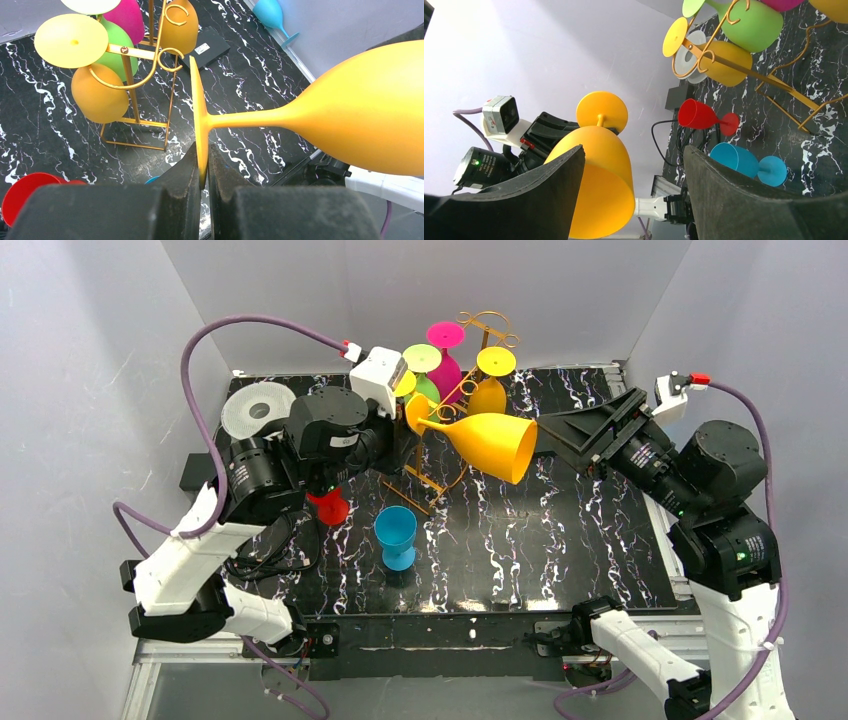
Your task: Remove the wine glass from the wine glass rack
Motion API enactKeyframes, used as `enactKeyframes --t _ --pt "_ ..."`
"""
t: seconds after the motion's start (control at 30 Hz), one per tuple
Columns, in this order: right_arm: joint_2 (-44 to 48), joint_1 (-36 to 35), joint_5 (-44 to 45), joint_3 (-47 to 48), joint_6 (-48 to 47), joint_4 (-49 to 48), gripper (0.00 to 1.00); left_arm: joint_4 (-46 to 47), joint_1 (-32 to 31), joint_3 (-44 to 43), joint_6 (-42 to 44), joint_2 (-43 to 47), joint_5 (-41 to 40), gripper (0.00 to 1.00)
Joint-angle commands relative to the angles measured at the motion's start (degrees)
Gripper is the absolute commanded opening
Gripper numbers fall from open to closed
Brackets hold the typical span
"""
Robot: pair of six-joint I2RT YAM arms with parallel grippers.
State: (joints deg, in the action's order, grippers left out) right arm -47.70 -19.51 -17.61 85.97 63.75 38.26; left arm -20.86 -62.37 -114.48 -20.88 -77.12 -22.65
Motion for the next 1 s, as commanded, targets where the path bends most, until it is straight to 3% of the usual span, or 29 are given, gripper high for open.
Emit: enactKeyframes --t 0.0,0.97 --pt "0.1 -0.1 1.0 -0.1 -1.5 -3.4 0.79 2.3 0.0 -2.0 -1.4 0.0 -2.8 0.0" --pt "3.9 -0.1 4.5 -0.6 -5.6 -5.3 0.78 3.7 0.9 -6.0 -1.9 -4.5 0.1 0.0"
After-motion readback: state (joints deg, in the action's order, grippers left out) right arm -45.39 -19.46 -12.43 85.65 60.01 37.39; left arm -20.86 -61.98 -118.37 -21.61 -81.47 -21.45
